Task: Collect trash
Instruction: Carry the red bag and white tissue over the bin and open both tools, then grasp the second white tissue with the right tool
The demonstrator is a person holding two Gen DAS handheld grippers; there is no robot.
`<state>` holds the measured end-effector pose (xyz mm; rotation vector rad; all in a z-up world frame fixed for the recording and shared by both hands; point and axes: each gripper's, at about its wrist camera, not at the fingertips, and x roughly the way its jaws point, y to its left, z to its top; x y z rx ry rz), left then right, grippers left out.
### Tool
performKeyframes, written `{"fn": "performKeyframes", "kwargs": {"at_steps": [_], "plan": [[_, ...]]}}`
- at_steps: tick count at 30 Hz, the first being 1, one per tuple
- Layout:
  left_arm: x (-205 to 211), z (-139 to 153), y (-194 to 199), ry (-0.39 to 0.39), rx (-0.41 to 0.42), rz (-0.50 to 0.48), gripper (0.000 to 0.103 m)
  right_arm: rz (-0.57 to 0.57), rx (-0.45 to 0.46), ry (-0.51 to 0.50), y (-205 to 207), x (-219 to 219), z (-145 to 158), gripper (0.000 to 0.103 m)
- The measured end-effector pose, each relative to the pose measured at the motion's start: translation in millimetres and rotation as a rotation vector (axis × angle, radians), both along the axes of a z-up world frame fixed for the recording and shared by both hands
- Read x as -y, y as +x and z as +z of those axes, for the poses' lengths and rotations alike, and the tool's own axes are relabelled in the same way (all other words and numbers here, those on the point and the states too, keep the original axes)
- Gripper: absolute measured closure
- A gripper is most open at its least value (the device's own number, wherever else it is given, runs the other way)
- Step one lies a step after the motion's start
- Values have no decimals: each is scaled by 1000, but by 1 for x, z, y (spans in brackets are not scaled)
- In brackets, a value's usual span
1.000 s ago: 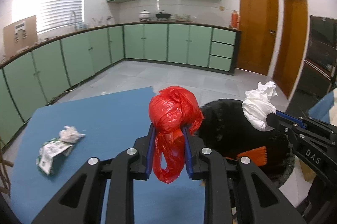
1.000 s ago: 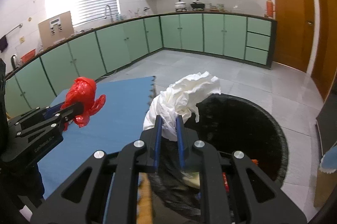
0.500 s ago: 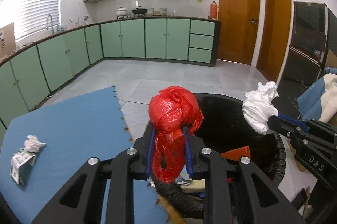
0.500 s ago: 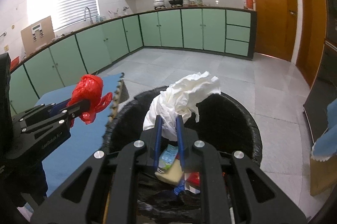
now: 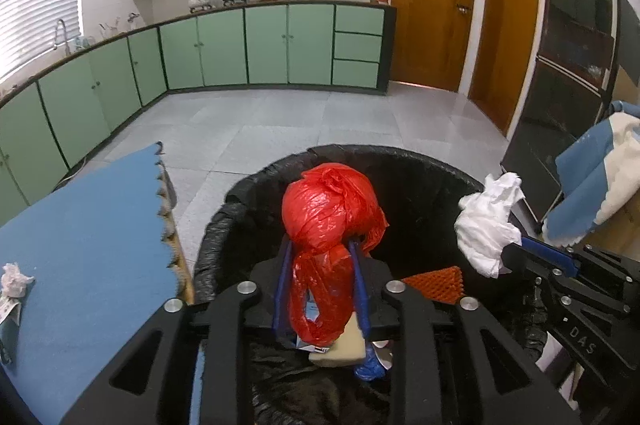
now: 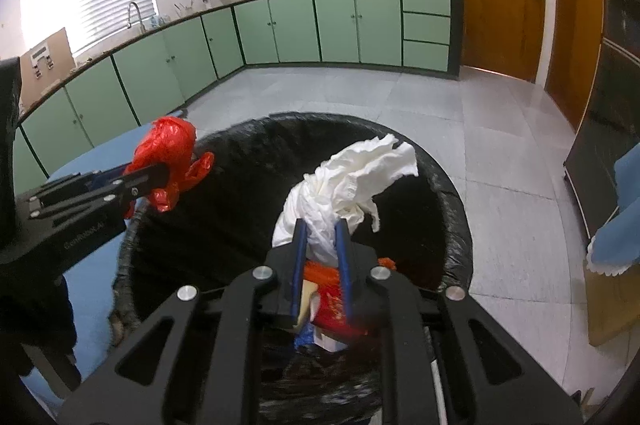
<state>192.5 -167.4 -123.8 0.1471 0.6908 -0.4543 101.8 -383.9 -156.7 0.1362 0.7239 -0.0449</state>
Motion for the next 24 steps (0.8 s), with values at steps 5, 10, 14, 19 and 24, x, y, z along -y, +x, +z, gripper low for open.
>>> {"fn": "performKeyframes", "kwargs": {"at_steps": [5, 10, 14, 19, 24], "plan": [[1, 1, -4, -2, 1, -31, 52, -27, -16, -6, -1, 4, -8, 57], [-14, 16, -8, -51, -5, -19, 40, -80, 9, -9, -13, 9, -4, 18], [-42, 36, -15, -65, 35, 17, 33, -80, 34, -12, -25, 1, 8, 13], [-98, 61, -28, -97, 70, 119, 32, -44, 65, 0, -32, -22, 26, 12], [-160, 77, -54, -68, 136, 223, 32, 45, 104, 18, -29, -66, 46, 12]]}}
